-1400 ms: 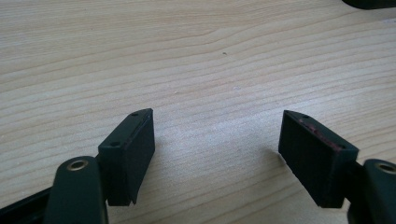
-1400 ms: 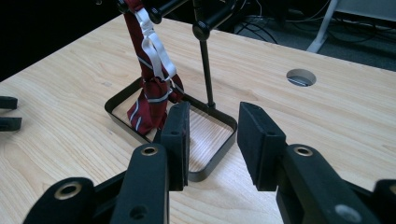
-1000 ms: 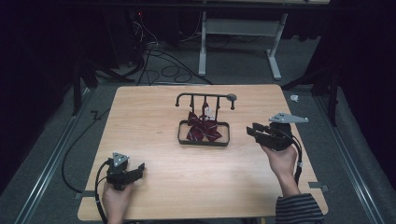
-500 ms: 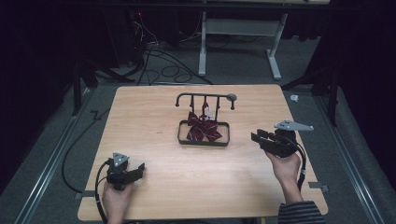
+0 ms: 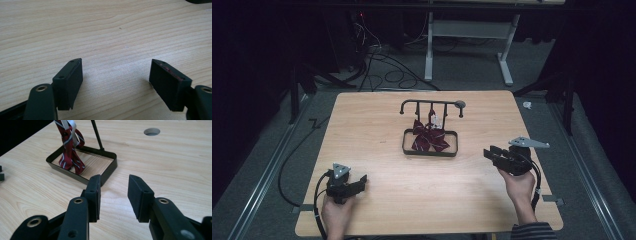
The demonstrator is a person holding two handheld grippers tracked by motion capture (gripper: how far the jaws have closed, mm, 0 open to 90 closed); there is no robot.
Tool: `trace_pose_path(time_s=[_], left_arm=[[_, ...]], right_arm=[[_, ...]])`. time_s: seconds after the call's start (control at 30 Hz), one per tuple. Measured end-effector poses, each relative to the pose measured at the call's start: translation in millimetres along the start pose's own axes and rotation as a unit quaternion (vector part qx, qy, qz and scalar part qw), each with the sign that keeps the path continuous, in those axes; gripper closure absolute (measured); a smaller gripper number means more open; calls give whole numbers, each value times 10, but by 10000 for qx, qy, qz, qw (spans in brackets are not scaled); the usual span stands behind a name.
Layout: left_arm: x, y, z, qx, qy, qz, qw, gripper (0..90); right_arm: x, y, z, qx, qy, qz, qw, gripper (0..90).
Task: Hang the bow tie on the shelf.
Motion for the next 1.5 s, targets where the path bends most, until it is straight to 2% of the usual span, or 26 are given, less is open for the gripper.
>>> trace_pose_path(time_s=[0.37, 0.7, 1.03, 1.27, 1.37, 1.5], left_arm=[[0, 2, 1, 17, -7, -18, 10000, 275], [-1, 3, 1, 23, -12, -24, 10000, 275], [-1, 3, 1, 25, -15, -28, 10000, 275], [-1, 3, 1, 26, -16, -30, 10000, 275], [-2, 3, 0, 25, -21, -31, 10000, 275], [-2, 3, 0, 24, -21, -30, 10000, 276]], right_arm=[[-53, 206, -63, 131, 107, -50, 9998, 643], [-55, 398, -140, 243, 74, -178, 9995, 635], [-82, 541, -218, 353, 194, -174, 9990, 616], [-101, 620, -281, 418, 318, -66, 9986, 593], [-114, 651, -305, 448, 427, -11, 9981, 579], [-137, 699, -353, 523, 668, 209, 9962, 552]])
Point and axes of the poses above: each handheld gripper's, and its own axes: z roughly backward along the jaws, y roughly out of its underside, x roughly to its left, the point moved 9 cm from there along -z, roughly forward along the jaws, and after that the axes turned 6 degrees about y, right-handed, at the moved point
